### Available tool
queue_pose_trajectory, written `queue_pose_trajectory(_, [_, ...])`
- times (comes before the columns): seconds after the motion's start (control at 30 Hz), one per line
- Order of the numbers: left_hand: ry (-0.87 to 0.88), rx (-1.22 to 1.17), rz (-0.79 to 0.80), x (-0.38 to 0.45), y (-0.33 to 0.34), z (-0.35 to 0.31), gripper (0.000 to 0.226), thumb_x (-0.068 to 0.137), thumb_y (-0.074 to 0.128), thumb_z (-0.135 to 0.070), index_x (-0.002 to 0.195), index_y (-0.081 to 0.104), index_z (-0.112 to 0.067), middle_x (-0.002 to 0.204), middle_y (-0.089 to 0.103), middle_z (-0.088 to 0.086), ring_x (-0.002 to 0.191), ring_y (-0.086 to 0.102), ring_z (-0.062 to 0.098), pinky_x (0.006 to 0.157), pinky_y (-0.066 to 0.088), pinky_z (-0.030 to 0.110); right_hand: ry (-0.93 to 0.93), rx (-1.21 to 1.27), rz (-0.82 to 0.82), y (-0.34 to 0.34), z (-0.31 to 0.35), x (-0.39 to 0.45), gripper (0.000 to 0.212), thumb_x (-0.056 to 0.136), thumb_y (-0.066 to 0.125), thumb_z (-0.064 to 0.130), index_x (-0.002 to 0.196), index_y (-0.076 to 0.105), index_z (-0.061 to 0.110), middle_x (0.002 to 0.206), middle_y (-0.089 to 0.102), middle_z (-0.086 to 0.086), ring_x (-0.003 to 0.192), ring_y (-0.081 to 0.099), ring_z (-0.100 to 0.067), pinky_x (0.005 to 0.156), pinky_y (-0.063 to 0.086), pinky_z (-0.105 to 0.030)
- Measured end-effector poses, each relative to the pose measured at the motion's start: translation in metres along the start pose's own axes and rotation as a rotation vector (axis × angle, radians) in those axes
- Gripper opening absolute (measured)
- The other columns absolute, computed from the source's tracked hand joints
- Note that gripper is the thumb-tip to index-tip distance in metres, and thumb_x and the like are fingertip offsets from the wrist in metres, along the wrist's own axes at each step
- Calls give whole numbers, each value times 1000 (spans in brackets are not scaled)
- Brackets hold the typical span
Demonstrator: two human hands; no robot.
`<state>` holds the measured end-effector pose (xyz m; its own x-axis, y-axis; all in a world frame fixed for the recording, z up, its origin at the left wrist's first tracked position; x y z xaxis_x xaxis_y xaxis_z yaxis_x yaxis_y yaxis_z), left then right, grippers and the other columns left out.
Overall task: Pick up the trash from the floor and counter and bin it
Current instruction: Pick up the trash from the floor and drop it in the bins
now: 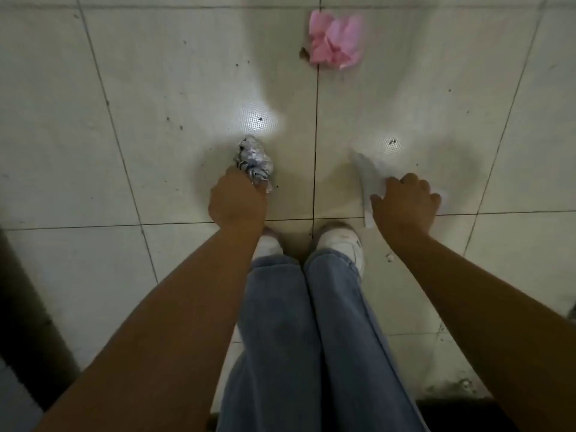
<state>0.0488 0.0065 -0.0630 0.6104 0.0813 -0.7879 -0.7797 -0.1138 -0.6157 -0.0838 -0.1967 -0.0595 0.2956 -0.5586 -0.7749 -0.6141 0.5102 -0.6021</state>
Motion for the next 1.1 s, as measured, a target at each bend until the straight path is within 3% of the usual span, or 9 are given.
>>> queue_pose_trajectory(0.2, [-23, -62, -23, 12, 5, -5, 38, 95, 51, -19, 125, 43, 3, 122, 60, 23, 112, 58, 38, 90, 48, 44, 38, 0, -1, 5, 4, 18, 31, 97, 42, 20, 117, 60, 4, 120, 58, -16, 116, 49, -32, 101, 35, -41])
queue_pose_trajectory(0.37, [118, -1, -73, 11, -15, -28, 34, 93, 51, -20, 121, 49, 0, 113, 65, 21, 103, 61, 37, 82, 50, 42, 50, 4, 35, -5, 11, 22, 28, 94, 41, 8, 109, 64, 3, 115, 61, -15, 114, 52, -31, 103, 34, -39])
queue_pose_trajectory(0.5, [242, 51, -93, -22, -49, -61, 34, 93, 51, -21, 123, 53, -5, 113, 66, 18, 105, 61, 35, 84, 49, 40, 31, 89, -28, -45, 10, -4, 28, 94, 39, 9, 101, 65, 3, 109, 62, -15, 108, 54, -31, 99, 35, -40])
queue_pose_trajectory(0.7, [403, 189, -140, -106, -140, -135, 30, 92, 51, -20, 120, 57, -8, 111, 66, 17, 106, 60, 35, 85, 48, 39, 27, 250, -127, -166, -22, -64, 32, 98, 37, 17, 109, 64, 4, 112, 62, -15, 107, 55, -31, 95, 38, -38])
queue_pose_trajectory(0.8, [475, 191, -177, -155, -192, -180, 31, 90, 53, -19, 118, 60, -8, 108, 66, 20, 103, 60, 36, 82, 48, 38, 55, 393, -202, -245, -55, -94, 31, 97, 40, 17, 104, 66, 2, 101, 62, -16, 103, 57, -32, 86, 39, -36])
queue_pose_trajectory(0.97, [594, 169, -196, -237, -263, -276, 34, 89, 55, -20, 121, 58, -7, 112, 63, 23, 108, 57, 37, 84, 47, 40, 138, 725, -345, -374, -135, -119, 24, 94, 46, 15, 77, 60, 5, 81, 58, -15, 77, 56, -28, 70, 43, -32])
queue_pose_trajectory(1.1, [662, 123, -225, -279, -296, -365, 34, 90, 54, -20, 121, 58, -6, 115, 62, 21, 110, 55, 36, 85, 46, 39, 144, 837, -475, -466, -205, -116, 24, 94, 48, 15, 80, 63, 3, 74, 53, -13, 62, 47, -19, 62, 32, -25])
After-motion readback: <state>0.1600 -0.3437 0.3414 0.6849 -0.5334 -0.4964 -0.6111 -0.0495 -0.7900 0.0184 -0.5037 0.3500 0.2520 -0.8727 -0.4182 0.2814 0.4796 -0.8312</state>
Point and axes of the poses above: each hand's wrist, its own x-axis towards the middle knuckle, its own y-axis out of the palm, z = x × y, the point moved 8 cm from there along x, towards the middle knuckle
